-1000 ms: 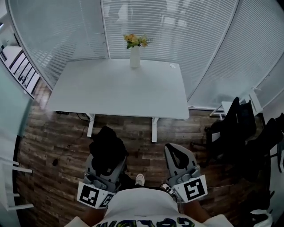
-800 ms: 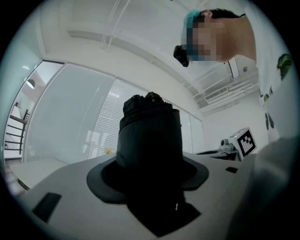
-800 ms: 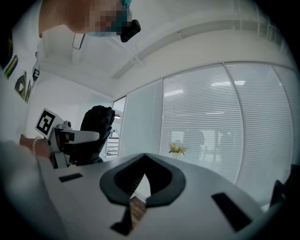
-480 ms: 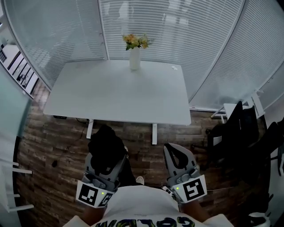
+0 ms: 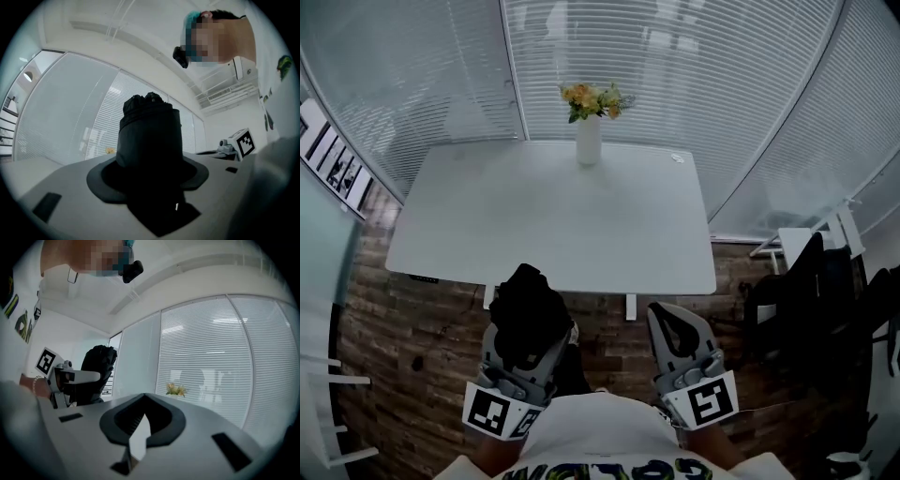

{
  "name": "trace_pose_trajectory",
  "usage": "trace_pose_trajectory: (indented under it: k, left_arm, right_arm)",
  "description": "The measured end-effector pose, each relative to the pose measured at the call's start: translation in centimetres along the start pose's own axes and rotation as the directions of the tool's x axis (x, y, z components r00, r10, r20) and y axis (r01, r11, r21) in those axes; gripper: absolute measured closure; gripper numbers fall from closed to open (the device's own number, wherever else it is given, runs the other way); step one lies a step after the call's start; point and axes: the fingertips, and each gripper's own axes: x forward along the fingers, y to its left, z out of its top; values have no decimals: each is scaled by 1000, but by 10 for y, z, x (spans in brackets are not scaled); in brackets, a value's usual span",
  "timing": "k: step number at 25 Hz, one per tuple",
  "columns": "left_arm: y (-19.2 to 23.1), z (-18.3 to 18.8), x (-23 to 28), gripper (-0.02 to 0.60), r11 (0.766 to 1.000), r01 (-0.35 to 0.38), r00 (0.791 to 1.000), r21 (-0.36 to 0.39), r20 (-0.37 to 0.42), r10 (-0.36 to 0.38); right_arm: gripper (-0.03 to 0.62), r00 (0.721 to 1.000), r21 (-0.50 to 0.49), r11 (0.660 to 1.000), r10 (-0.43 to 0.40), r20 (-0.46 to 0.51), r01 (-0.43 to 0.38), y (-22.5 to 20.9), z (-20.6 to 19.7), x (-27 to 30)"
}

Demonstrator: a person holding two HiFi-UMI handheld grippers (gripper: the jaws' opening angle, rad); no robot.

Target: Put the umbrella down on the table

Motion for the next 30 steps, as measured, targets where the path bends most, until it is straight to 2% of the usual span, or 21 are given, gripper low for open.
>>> trace_pose_trajectory:
  k: [18, 24, 30]
  left_arm:
    - [198, -8, 170, 305, 997, 61, 997, -38, -51, -63]
    - [232, -10, 195, 305, 996, 75, 996, -44, -53, -78]
    - [247, -11, 204, 305, 996, 81, 995, -48, -51, -83]
  right_arm:
    - [585, 998, 13, 999, -40, -44, 40, -72, 4, 245]
    - [585, 998, 3, 999, -49, -47, 50, -81, 5, 286]
    - [585, 997, 1, 998, -61, -53, 61, -86, 5, 303]
